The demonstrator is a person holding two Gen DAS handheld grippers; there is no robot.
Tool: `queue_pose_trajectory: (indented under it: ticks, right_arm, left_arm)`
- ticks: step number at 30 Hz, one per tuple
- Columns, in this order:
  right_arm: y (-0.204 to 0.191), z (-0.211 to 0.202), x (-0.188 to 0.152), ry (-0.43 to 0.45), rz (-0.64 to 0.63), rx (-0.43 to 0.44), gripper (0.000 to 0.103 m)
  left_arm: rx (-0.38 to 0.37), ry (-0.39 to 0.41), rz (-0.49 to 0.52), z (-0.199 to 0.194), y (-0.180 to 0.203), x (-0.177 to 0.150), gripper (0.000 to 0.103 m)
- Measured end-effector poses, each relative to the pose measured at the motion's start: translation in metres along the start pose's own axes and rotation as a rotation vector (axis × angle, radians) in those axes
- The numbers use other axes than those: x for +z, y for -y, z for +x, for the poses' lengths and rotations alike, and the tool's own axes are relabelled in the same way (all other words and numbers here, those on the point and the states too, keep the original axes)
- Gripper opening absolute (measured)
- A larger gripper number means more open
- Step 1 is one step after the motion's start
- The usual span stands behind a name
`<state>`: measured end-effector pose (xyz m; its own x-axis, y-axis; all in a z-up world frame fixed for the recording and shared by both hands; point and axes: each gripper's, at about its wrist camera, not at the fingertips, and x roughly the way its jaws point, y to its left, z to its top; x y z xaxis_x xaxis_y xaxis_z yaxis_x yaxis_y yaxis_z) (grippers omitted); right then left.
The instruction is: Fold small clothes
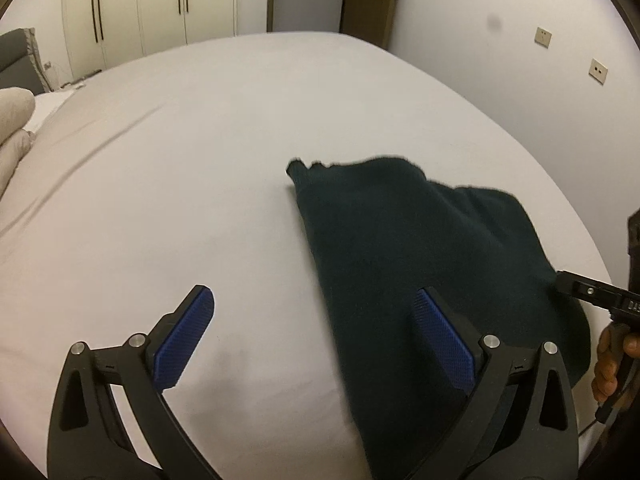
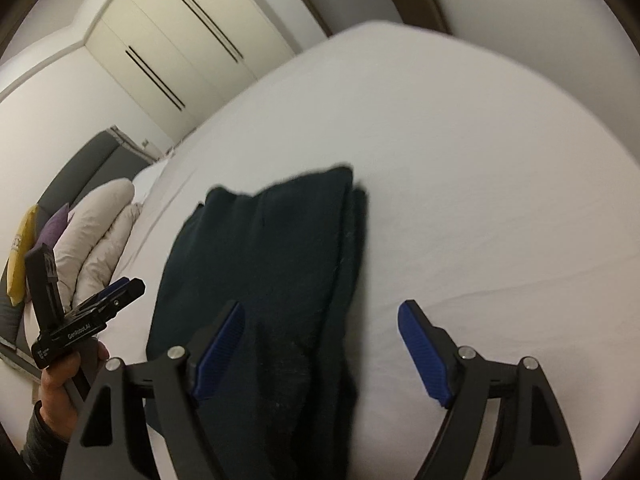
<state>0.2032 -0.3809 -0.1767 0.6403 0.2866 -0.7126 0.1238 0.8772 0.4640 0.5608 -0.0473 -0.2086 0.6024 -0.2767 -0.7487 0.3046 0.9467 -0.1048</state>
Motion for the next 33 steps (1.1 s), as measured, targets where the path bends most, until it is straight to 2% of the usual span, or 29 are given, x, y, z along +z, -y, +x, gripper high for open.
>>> queue_pose_trajectory:
  ticks: [2,5,8,10,13,15,17,18,19,24,26,28,33]
  right_arm:
    - [-0.002,0.009,-0.002,-0.026,-0.004,-0.004,0.082]
    - [-0.003,0.013,-0.003,-0.035,-0.013,-0.014,0.082]
    - [-0.005,0.017,-0.001,-0.042,-0.002,0.013,0.083]
    - [-0.010,0.024,0.001,-0.056,-0.022,0.014,0.083]
    - [-0.016,0.036,0.002,-0.085,-0.061,0.023,0.074]
    - [-0.016,0.040,0.004,-0.098,-0.064,0.031,0.066]
    - [-0.012,0.042,0.006,-0.114,-0.049,0.053,0.055]
    - [-0.010,0.043,0.007,-0.121,-0.042,0.063,0.047]
    - [-0.010,0.043,0.007,-0.124,-0.045,0.063,0.045]
    - [-0.036,0.037,0.005,-0.108,-0.149,-0.027,0.030]
    - [-0.053,0.031,0.005,-0.089,-0.217,-0.066,0.028]
    - [-0.072,0.023,0.004,-0.071,-0.266,-0.087,0.027]
    - [-0.127,0.001,0.000,-0.025,-0.351,-0.062,0.026]
  left_arm:
    - [-0.014,-0.011,-0.015,-0.049,0.007,-0.014,0.103]
    - [-0.046,-0.040,-0.029,-0.041,0.009,-0.018,0.103]
    - [-0.103,-0.067,-0.048,-0.030,0.014,-0.021,0.103]
    - [-0.174,-0.106,-0.084,-0.020,0.016,-0.024,0.103]
    - [-0.306,-0.178,-0.167,0.002,0.016,-0.031,0.101]
    - [-0.349,-0.178,-0.203,0.009,0.014,-0.033,0.097]
    - [-0.399,-0.183,-0.214,0.011,0.015,-0.032,0.078]
    - [-0.405,-0.189,-0.220,0.012,0.015,-0.031,0.076]
    - [-0.405,-0.190,-0.220,0.011,0.016,-0.030,0.070]
    - [-0.396,-0.164,-0.233,0.004,0.022,-0.033,0.057]
    - [-0.407,-0.147,-0.249,-0.005,0.020,-0.033,0.044]
    - [-0.420,-0.131,-0.245,-0.018,0.018,-0.031,0.039]
    - [-0.374,-0.056,-0.203,-0.070,0.003,-0.034,0.038]
